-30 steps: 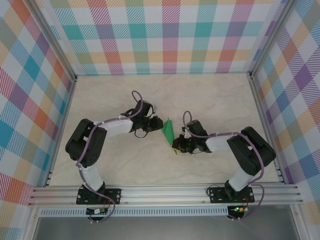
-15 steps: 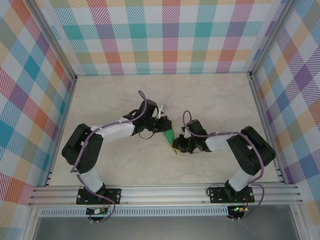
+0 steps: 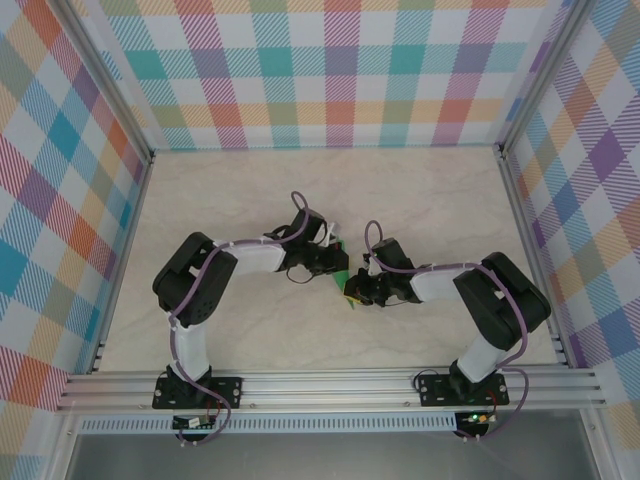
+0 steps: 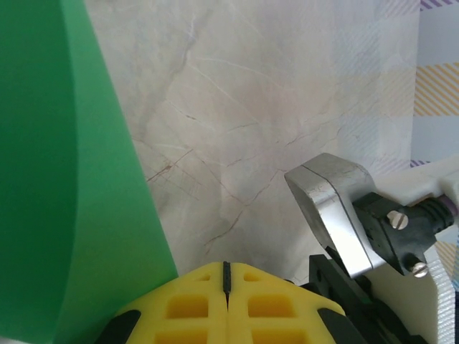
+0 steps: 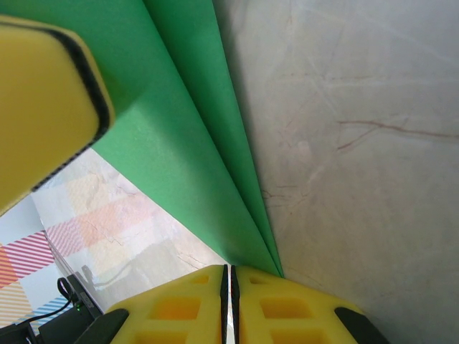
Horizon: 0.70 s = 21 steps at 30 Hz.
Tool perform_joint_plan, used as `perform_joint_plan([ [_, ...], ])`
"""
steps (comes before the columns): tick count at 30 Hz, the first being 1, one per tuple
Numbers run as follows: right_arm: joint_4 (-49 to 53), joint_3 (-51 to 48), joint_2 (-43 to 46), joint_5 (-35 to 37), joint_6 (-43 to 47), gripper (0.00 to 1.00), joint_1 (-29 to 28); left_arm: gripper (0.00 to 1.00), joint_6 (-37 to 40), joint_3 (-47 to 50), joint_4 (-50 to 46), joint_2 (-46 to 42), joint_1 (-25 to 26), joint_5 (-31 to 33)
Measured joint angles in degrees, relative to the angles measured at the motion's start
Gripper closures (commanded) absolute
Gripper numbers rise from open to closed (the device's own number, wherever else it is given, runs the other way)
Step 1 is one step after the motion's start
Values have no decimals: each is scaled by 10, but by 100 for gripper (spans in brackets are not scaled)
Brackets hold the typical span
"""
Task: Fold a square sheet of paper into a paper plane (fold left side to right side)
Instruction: Fold the wing for the fifth time at the center of the table.
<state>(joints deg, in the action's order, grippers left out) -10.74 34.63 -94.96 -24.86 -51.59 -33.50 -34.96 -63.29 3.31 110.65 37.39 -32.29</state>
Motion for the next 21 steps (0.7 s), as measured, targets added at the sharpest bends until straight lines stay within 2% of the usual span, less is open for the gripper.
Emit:
perform_joint_plan([
  [7, 7, 3, 0, 2, 2, 87, 0, 100, 30, -34, -13, 43, 0, 19],
  [21, 14, 5, 1, 4, 6, 87, 0, 100, 75, -73, -51, 76, -6, 36],
])
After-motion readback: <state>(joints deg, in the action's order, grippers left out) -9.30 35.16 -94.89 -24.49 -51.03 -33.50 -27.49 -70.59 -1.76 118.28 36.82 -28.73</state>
